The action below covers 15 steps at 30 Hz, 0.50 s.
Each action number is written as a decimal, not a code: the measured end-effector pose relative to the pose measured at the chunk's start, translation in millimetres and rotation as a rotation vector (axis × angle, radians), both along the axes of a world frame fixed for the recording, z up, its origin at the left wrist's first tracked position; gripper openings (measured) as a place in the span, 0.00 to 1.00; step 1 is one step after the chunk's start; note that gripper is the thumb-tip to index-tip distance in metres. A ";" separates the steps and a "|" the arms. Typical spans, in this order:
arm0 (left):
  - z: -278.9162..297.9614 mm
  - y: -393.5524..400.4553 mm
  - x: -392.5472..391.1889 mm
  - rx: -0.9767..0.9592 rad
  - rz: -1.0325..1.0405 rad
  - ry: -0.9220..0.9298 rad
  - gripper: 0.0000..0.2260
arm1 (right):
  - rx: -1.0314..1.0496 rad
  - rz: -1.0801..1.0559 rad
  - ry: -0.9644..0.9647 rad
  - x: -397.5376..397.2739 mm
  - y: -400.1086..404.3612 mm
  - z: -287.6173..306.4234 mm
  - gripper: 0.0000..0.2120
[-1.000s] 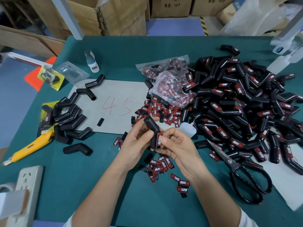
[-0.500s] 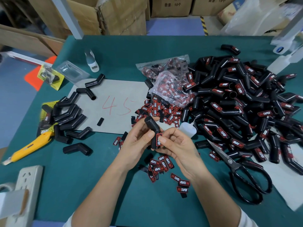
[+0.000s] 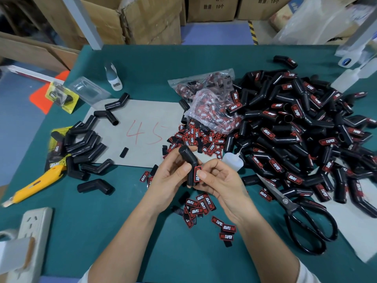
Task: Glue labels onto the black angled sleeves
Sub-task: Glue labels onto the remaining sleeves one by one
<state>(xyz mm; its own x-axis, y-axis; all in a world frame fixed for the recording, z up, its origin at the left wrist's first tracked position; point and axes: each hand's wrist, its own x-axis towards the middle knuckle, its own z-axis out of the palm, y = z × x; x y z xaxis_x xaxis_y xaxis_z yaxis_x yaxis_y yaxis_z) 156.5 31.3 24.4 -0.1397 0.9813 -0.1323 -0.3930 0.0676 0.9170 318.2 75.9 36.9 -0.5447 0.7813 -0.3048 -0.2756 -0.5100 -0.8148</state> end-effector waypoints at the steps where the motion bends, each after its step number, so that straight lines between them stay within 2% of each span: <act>1: -0.6 0.1 -0.2 0.000 -0.001 0.002 0.20 | 0.001 0.000 -0.003 0.1 0.1 0.1 0.03; 15: 0.8 -0.4 -0.2 0.012 -0.012 0.001 0.22 | -0.018 -0.025 -0.017 0.6 0.2 1.3 0.03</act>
<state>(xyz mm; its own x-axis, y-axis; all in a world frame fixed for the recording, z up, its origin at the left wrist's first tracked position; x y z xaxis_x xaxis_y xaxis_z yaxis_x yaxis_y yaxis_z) 156.3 30.9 25.1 -0.1282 0.9844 -0.1207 -0.3912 0.0617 0.9182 318.8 76.2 38.2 -0.5198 0.7889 -0.3278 -0.2745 -0.5176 -0.8104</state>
